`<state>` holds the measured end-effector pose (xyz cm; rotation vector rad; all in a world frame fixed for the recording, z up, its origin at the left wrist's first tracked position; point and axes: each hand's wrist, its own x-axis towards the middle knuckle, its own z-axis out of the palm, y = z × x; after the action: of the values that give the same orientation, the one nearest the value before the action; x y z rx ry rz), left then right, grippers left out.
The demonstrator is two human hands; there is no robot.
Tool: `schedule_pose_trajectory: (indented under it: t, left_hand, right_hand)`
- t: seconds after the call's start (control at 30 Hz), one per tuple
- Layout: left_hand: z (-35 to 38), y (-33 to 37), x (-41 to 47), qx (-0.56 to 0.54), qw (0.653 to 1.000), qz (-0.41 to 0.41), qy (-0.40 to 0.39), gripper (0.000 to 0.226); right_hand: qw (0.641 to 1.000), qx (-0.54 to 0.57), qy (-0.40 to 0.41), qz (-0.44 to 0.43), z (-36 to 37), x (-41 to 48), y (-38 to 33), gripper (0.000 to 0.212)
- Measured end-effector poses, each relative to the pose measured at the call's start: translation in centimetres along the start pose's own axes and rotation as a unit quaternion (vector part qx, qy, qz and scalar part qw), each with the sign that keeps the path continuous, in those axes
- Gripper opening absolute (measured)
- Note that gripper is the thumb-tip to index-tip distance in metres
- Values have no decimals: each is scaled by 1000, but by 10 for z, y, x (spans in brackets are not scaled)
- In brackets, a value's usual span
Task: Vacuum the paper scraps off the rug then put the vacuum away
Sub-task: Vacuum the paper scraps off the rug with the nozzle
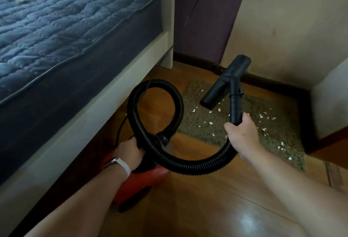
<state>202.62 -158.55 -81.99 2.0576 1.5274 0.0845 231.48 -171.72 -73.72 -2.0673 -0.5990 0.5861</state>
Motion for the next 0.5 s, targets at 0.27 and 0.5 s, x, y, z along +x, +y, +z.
schedule_pose_trajectory:
  t: [0.27, 0.5]
  left_hand:
    - [11, 38, 21, 64, 994, 87, -7, 45]
    - [4, 59, 43, 137, 986, 80, -58, 35]
  right_hand:
    - [996, 60, 33, 54, -14, 19, 35, 18]
    - [994, 73, 24, 76, -23, 38, 45, 16]
